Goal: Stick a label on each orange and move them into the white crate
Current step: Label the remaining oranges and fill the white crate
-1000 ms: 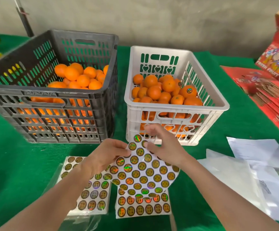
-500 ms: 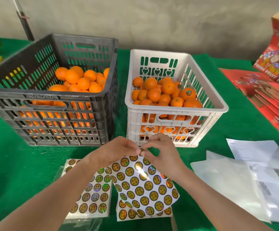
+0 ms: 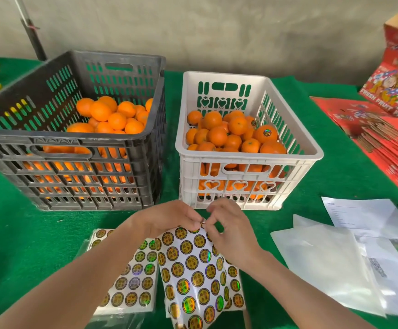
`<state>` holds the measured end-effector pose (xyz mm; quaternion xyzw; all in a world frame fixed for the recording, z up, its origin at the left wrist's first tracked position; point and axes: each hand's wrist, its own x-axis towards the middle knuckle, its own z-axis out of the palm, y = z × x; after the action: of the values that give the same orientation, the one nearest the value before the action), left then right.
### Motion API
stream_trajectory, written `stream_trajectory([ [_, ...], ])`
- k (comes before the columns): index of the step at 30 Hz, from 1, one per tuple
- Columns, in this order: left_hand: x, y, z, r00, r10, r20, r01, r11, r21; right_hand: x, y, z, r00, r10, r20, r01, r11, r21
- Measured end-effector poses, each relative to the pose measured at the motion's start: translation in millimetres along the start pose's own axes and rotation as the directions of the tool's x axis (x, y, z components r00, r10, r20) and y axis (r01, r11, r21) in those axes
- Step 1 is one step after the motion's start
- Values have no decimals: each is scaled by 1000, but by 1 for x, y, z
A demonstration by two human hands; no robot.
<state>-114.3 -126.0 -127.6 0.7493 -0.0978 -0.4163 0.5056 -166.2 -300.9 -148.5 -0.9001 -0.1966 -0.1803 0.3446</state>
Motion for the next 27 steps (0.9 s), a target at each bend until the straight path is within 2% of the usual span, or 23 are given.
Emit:
stream_trajectory([
  [3,3,1,-4,995,-71,76,77,993,-84,-1,4,-2,973,-232,-6,230,968,-96],
  [5,5,2,-3,992,-77,95,85,993,-76,-1,7,-2,969,-245,34,247,966,-74],
  [9,7,5,-1,998,-39,56,43,996,-78,0,10,-4,997,49,58,-51,998,36],
  [11,9,4,-1,999,-14,44,18,996,-89,3,11,-5,993,107,40,-107,994,6],
  [14,9,11,4,999,26,31,-22,994,-109,6,5,-7,1000,11,25,-11,1000,-27],
  [18,15,20,8,990,3,-140,-26,986,-163,14,1,-10,982,-189,-21,183,970,-161],
  [20,16,25,9,980,-7,-200,-28,985,-172,16,2,-10,970,-237,-55,222,954,-201],
  [23,20,28,11,960,2,-279,-30,995,-97,17,0,-10,964,-252,-82,236,957,-166],
  [25,25,26,10,940,14,-342,-43,996,-77,17,-2,-11,945,-311,-106,303,950,-80],
  [26,25,24,9,937,36,-347,-67,995,-78,16,-4,-12,951,-282,-126,286,958,17],
  [27,24,23,8,943,65,-326,-90,994,-63,17,-7,-14,974,-178,-138,198,969,145],
])
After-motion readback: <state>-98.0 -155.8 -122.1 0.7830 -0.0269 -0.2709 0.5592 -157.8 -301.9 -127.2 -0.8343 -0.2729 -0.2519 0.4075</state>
